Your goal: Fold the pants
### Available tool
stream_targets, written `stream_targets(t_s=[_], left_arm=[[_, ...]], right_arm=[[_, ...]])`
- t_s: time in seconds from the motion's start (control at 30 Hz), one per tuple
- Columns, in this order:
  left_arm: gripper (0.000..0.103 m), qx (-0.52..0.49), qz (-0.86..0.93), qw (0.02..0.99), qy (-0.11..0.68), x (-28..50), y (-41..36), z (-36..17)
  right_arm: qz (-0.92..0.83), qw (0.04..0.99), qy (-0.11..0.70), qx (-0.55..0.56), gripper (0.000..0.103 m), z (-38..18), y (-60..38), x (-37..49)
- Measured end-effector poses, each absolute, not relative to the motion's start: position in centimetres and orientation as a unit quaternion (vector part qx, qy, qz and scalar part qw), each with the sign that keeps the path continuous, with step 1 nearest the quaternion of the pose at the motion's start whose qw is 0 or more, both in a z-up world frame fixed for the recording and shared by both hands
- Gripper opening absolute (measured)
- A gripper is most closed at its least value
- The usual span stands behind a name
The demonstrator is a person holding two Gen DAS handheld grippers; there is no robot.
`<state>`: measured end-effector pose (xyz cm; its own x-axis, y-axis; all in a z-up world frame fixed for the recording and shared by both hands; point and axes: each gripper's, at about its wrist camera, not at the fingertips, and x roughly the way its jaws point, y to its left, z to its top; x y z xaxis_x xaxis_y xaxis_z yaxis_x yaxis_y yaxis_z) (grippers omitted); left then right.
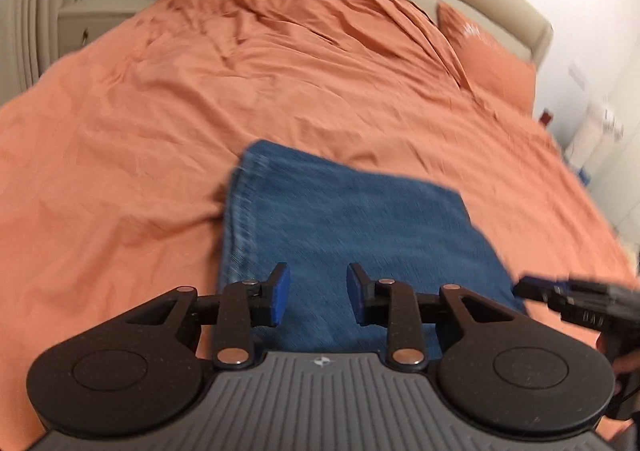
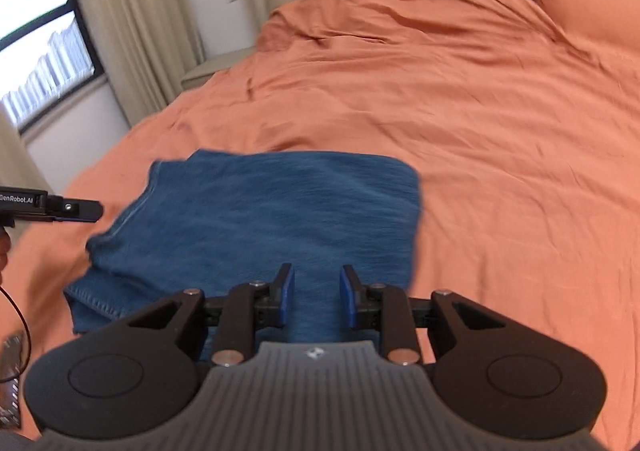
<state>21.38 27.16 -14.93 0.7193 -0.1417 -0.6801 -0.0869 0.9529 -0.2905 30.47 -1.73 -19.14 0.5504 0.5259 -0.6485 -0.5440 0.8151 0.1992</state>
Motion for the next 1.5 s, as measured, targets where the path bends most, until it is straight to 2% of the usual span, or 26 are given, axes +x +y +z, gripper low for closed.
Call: stream_targets(t_s=[0.07,0.13,0.3,0.43,0.67,0.77,0.8,0.87,0.93,1.03,1.07,1.13,1.3,1.5], left_arm=[[0.035,-0.127,-0.010,0.917,0.379,21.0,25.0,-15.6],[0.034,-0.105,0.011,0.912,0.395,21.0,23.4,-16.7],[0.031,-0.099,0.048,0.890,0.442,21.3,22.7,-20.6],[0.030,-0.091,0.055,0.890,0.444,20.8,22.7,-21.7],[0.030,-0.089,0.076,0.888,0.445,20.5,21.8,-19.0],[0.031,-0.075,0.083,0.905,0.410,18.6,21.0,-15.6],[0.033,-0.064,0.084,0.912,0.396,17.8,20.6,-14.2],[0.039,-0.043,0.090,0.924,0.369,16.0,19.6,-11.1],[0.055,-0.024,0.107,0.935,0.337,14.1,18.6,-8.1],[0.078,-0.006,0.138,0.945,0.298,11.3,16.9,-4.0],[0.081,-0.005,0.146,0.947,0.285,10.1,16.3,-2.9],[0.095,-0.009,0.167,0.949,0.266,8.0,15.2,-1.0],[0.096,-0.029,0.189,0.955,0.227,2.6,12.9,1.4],[0.097,-0.001,0.227,0.951,0.211,-1.1,10.5,1.1]], right_arm=[[0.301,0.879,0.370,-0.008,0.040,-19.7,-0.1,29.9],[0.284,0.881,0.378,-0.022,0.047,-20.8,1.2,29.3],[0.266,0.884,0.382,-0.042,0.049,-23.5,2.4,28.2],[0.265,0.885,0.380,-0.053,0.049,-24.6,2.8,28.4],[0.248,0.866,0.432,-0.052,0.051,-21.7,3.3,30.3],[0.249,0.876,0.411,-0.042,0.054,-18.3,2.1,29.2],[0.253,0.882,0.395,-0.040,0.055,-17.0,1.6,28.5],[0.253,0.895,0.364,-0.042,0.065,-14.0,0.7,26.9],[0.259,0.909,0.325,-0.039,0.067,-10.8,-0.4,24.7],[0.274,0.927,0.255,-0.018,0.081,-6.5,-2.2,20.7],[0.277,0.930,0.240,-0.016,0.080,-5.2,-2.7,19.4],[0.271,0.938,0.218,-0.016,0.080,-3.4,-3.6,16.9],[0.264,0.950,0.168,0.005,0.081,-1.2,-6.3,10.7],[0.242,0.955,0.168,-0.008,0.081,-2.3,-8.7,4.5]])
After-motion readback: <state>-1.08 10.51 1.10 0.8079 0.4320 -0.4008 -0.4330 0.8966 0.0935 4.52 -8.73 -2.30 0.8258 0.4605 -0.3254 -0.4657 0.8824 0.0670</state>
